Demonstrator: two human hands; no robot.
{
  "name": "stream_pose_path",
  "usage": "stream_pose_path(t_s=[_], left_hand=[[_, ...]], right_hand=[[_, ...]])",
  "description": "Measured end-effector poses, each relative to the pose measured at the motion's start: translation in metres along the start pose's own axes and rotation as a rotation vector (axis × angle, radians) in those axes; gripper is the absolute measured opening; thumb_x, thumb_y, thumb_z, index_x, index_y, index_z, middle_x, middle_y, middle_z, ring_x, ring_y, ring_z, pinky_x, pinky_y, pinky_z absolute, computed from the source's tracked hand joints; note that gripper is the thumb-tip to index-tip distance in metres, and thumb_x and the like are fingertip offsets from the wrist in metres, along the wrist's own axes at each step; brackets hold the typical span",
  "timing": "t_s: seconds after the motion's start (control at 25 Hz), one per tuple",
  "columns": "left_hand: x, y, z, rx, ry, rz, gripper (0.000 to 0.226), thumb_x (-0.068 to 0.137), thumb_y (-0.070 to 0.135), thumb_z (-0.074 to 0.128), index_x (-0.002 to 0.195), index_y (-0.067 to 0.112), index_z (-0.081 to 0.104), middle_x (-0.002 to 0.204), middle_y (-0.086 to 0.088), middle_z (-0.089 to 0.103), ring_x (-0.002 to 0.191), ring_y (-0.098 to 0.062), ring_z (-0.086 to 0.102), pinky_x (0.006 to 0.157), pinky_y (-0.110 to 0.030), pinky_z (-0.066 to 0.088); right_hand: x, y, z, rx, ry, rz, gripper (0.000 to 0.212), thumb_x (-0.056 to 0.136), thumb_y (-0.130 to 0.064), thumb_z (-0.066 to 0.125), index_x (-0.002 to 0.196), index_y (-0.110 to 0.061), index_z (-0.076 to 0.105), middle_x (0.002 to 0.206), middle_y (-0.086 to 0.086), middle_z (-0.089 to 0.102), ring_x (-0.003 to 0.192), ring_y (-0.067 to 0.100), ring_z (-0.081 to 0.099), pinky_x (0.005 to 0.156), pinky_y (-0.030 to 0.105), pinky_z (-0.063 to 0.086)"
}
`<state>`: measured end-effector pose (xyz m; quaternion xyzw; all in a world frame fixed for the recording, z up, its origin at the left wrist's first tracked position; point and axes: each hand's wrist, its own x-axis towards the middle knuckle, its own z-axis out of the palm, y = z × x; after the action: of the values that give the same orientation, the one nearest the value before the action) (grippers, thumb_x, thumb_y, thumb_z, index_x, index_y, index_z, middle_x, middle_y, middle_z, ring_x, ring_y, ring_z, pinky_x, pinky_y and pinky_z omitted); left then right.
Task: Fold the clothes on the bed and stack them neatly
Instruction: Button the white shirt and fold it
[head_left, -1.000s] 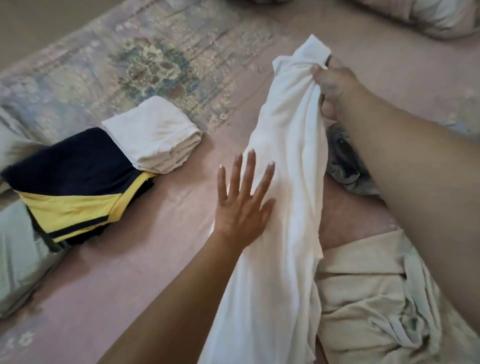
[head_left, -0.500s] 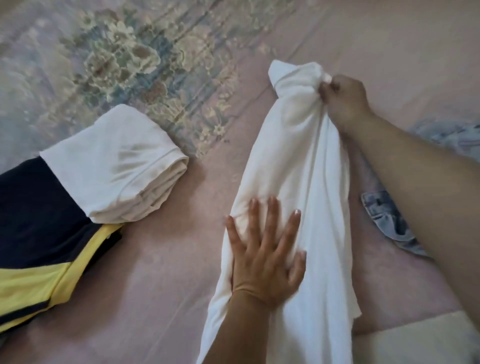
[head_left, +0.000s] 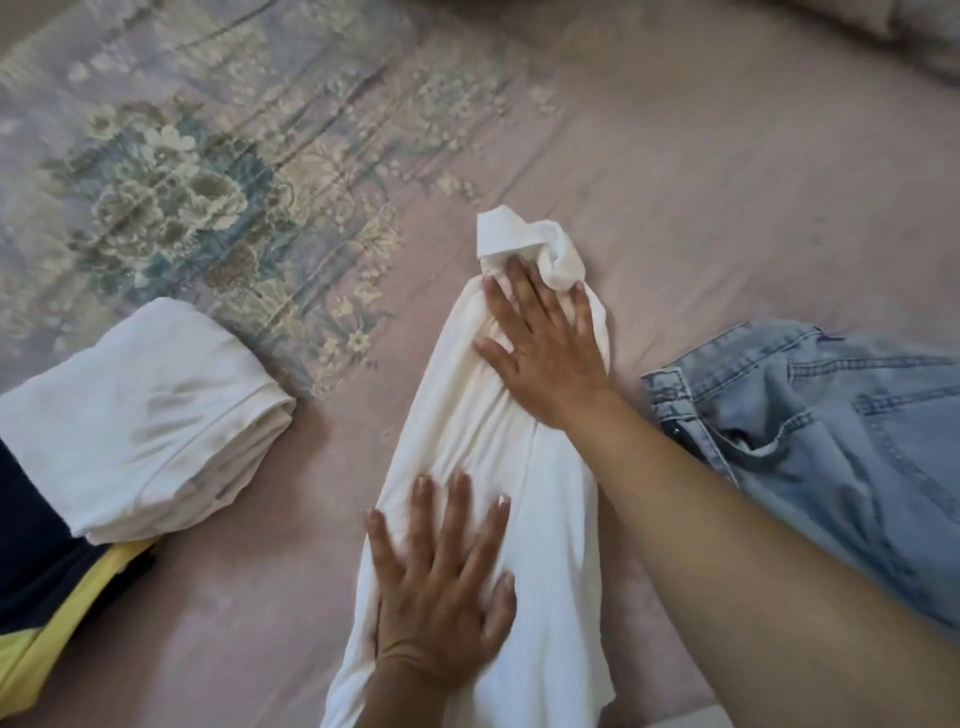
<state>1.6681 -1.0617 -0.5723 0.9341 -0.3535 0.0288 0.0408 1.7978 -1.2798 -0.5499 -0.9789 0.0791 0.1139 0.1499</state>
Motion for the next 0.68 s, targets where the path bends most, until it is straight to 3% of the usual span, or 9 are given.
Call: stream_pose_path(t_s=[0.2, 0.36, 0.44, 0.52, 0.6, 0.68], left_hand=[[0.003, -0.001, 0.000, -0.030, -0.031, -0.019, 0.065, 0.086, 0.041, 0.044, 0.146, 0.019, 0.049, 0.154, -0.020, 0.043, 0.143, -0.046, 0.034, 0.109, -0.074, 0.018], [0.002, -0.001, -0.004, -0.074, -0.102, -0.019, 0.066, 0.089, 0.041, 0.037, 0.149, 0.014, 0.045, 0.158, -0.021, 0.037, 0.145, -0.048, 0.031, 0.108, -0.079, 0.018], [0.002, -0.003, -0.004, -0.084, -0.151, -0.032, 0.068, 0.093, 0.042, 0.033, 0.157, 0.018, 0.031, 0.165, -0.016, 0.023, 0.151, -0.045, 0.017, 0.111, -0.080, 0.009], [0.002, -0.003, -0.004, -0.118, -0.204, -0.035, 0.069, 0.097, 0.047, 0.033, 0.161, 0.023, 0.020, 0.168, -0.014, 0.010, 0.154, -0.043, 0.003, 0.113, -0.078, -0.001], [0.003, -0.003, -0.009, -0.167, -0.222, -0.043, 0.070, 0.100, 0.048, 0.036, 0.162, 0.023, 0.015, 0.169, -0.012, 0.002, 0.154, -0.041, -0.005, 0.114, -0.075, -0.007], [0.007, -0.004, -0.022, -0.240, -0.294, -0.064, 0.067, 0.105, 0.048, 0.031, 0.162, 0.025, 0.006, 0.169, -0.009, -0.008, 0.154, -0.035, -0.013, 0.117, -0.069, -0.012]], right_hand=[[-0.005, -0.009, -0.005, -0.022, 0.091, -0.025, 0.063, 0.108, -0.040, 0.035, 0.162, -0.024, 0.008, 0.170, 0.002, -0.004, 0.157, 0.017, -0.003, 0.123, 0.052, -0.006], [-0.103, -0.057, 0.011, 0.168, 0.192, -0.045, 0.060, 0.103, -0.014, 0.044, 0.158, -0.005, 0.023, 0.167, 0.015, 0.018, 0.155, 0.027, 0.017, 0.125, 0.045, 0.017], [-0.190, -0.081, 0.042, 0.270, 0.190, 0.073, 0.058, 0.101, -0.011, 0.052, 0.154, 0.000, 0.032, 0.162, 0.018, 0.030, 0.151, 0.030, 0.028, 0.124, 0.046, 0.023], [-0.259, -0.090, 0.061, 0.151, 0.150, 0.241, 0.055, 0.101, -0.012, 0.054, 0.153, -0.005, 0.038, 0.160, 0.015, 0.034, 0.150, 0.030, 0.031, 0.124, 0.049, 0.021], [-0.291, -0.090, 0.066, 0.106, 0.100, 0.437, 0.057, 0.104, -0.015, 0.048, 0.157, -0.009, 0.028, 0.166, 0.011, 0.021, 0.155, 0.027, 0.017, 0.125, 0.050, 0.010], [-0.310, -0.103, 0.059, 0.158, 0.109, 0.519, 0.060, 0.104, -0.009, 0.045, 0.159, -0.006, 0.021, 0.168, 0.012, 0.011, 0.156, 0.028, 0.007, 0.126, 0.049, 0.005]])
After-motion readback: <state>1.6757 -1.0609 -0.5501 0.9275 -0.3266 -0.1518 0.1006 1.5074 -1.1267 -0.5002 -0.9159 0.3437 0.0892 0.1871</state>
